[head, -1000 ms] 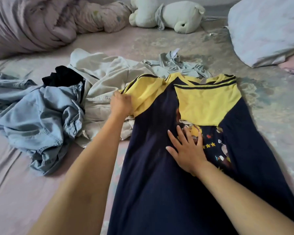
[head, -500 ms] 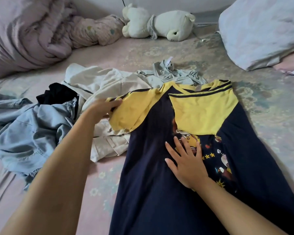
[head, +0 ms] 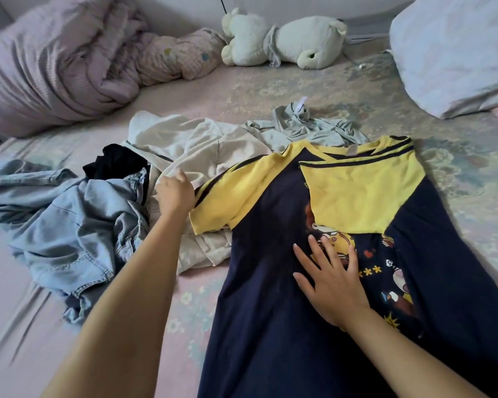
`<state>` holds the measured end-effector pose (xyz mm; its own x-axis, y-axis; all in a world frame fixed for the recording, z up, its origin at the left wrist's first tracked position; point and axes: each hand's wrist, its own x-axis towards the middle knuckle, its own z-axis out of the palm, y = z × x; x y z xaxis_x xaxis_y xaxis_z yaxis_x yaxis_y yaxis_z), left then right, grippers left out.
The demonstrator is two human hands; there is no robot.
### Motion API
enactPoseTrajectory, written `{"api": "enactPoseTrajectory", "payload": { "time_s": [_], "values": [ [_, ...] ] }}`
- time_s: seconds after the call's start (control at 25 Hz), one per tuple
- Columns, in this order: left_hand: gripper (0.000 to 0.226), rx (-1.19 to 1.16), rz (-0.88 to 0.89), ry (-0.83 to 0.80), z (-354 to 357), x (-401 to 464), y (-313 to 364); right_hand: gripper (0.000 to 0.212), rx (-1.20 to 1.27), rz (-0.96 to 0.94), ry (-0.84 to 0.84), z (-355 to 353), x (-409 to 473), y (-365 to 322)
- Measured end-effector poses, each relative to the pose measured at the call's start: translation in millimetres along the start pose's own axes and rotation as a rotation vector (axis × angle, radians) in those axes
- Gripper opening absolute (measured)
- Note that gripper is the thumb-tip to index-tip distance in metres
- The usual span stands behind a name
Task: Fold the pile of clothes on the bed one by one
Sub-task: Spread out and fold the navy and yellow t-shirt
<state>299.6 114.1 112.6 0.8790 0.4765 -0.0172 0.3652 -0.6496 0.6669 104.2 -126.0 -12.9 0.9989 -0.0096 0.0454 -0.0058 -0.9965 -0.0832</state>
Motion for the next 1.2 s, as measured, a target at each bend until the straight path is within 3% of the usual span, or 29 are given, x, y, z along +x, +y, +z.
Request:
{"api": "enactPoseTrajectory", "payload": {
  "time_s": [0.08, 0.16, 0.28, 0.32, 0.4, 0.44, 0.48, 0.52, 0.56, 0.68, 0.8, 0.92, 1.0, 1.08, 1.2],
  "values": [
    [0.069, 0.096, -0.037, -0.119, 0.9, -2.6, -8.9, 0.062, -0.002, 0.013, -0.005, 1.4, 1.1, -0.1],
    [0.072, 0.096, -0.174, -0.384, -2.9, -15.3, -11.9, 0.063, -0.006, 0.02, -0.013, 1.7, 1.3, -0.4],
    [0.049, 0.077, -0.203, -0.459, -5.7, -22.4, -12.7, 0.066, -0.011, 0.033, -0.009, 1.4, 0.9, -0.8],
    [0.043, -0.048, -0.208, -0.443, -3.4, -17.8, -12.4, 0.066, -0.011, 0.036, -0.007, 1.2, 0.5, -0.7],
    [0.026, -0.578, -0.238, -0.425, -6.6, -11.6, -6.4, 0.065, -0.013, 0.038, 0.004, 0.5, 0.8, -0.9],
    [0.011, -0.808, -0.215, -0.341, -9.7, -11.4, -3.8, 0.062, -0.018, 0.036, 0.014, 1.0, 1.1, -0.9],
    [0.007, -0.912, -0.107, -0.152, -12.2, -8.8, -2.7, 0.059, -0.022, 0.034, 0.022, 1.2, 1.2, -1.2],
    [0.017, -0.863, 0.039, 0.029, -15.7, -10.0, -3.0, 0.057, -0.028, 0.032, 0.034, 1.8, 1.2, -1.5],
    [0.023, -0.737, 0.155, 0.109, -15.7, -8.3, -5.7, 0.056, -0.034, 0.028, 0.046, 2.2, 1.4, -1.6],
    [0.022, -0.615, 0.206, 0.099, -7.4, 12.4, -12.4, 0.056, -0.045, 0.007, 0.071, 3.8, 2.1, -0.1],
    [0.011, -0.414, 0.076, -0.13, 3.2, 31.9, -15.4, 0.056, -0.045, -0.002, 0.08, 3.8, 1.9, -1.0],
    [0.018, -0.199, 0.074, -0.07, 9.1, 38.3, -18.8, 0.056, -0.048, 0.0, 0.084, 4.2, 1.5, -0.8],
    [0.025, -0.4, -0.048, -0.14, 3.2, 38.5, -12.2, 0.056, -0.048, -0.002, 0.087, 4.3, 1.3, -0.5],
    [0.031, -0.633, -0.275, -0.208, -6.8, 36.4, -5.7, 0.057, -0.041, -0.001, 0.08, 2.7, 1.5, -0.9],
    [0.044, -0.551, -0.442, -0.288, -13.5, 29.1, -8.5, 0.057, -0.035, 0.004, 0.058, 0.5, 1.7, -2.2]
  ]
}}
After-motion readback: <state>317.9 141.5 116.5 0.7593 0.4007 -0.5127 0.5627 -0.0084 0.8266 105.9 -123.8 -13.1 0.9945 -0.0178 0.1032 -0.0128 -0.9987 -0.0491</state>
